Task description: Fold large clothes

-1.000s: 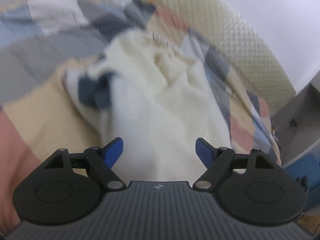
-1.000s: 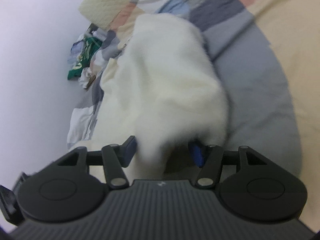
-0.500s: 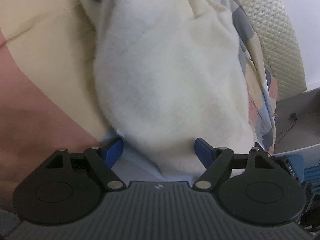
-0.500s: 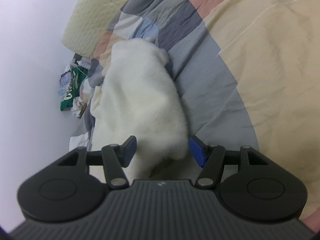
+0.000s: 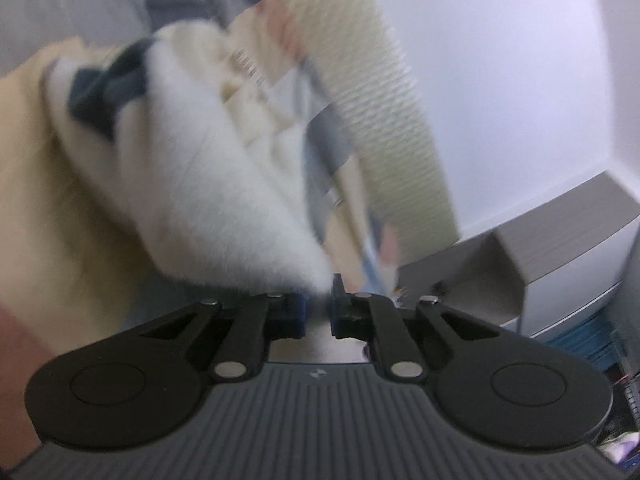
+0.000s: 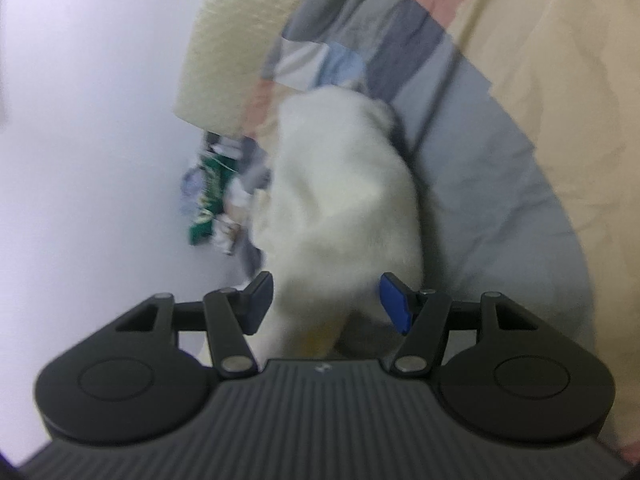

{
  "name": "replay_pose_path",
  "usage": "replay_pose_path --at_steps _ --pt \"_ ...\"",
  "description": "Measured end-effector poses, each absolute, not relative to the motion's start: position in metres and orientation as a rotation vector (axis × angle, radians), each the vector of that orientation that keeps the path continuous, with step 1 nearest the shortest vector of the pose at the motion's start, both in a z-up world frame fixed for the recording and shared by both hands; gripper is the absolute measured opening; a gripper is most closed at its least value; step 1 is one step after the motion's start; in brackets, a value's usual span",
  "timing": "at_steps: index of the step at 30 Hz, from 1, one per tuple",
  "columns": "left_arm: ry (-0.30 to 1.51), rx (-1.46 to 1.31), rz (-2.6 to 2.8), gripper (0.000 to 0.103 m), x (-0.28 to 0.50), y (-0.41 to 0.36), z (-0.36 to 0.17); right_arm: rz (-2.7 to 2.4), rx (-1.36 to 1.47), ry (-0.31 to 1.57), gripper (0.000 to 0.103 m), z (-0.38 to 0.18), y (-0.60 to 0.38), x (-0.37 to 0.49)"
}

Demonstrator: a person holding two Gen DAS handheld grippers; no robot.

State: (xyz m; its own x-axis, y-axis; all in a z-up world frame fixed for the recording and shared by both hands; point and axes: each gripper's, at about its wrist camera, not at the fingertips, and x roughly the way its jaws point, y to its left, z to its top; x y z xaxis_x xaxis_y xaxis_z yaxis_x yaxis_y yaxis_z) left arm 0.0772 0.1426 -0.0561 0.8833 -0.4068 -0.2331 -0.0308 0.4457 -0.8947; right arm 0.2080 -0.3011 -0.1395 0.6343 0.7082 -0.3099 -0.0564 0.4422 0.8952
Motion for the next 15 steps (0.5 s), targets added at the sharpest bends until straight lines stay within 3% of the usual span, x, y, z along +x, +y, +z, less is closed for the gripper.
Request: replay_pose_path --at_steps 9,15 --pt "0.440 -1.024 -0.230 0.012 0.128 0.161 -0.041 0.823 1.026 0.655 0.062 -0.118 -0.278 0.207" --pt "0.528 -1.017 -0.190 0.013 0.183 0.173 -0.052 0.826 0.895 0.763 0.062 -0.128 -0.247 0.210"
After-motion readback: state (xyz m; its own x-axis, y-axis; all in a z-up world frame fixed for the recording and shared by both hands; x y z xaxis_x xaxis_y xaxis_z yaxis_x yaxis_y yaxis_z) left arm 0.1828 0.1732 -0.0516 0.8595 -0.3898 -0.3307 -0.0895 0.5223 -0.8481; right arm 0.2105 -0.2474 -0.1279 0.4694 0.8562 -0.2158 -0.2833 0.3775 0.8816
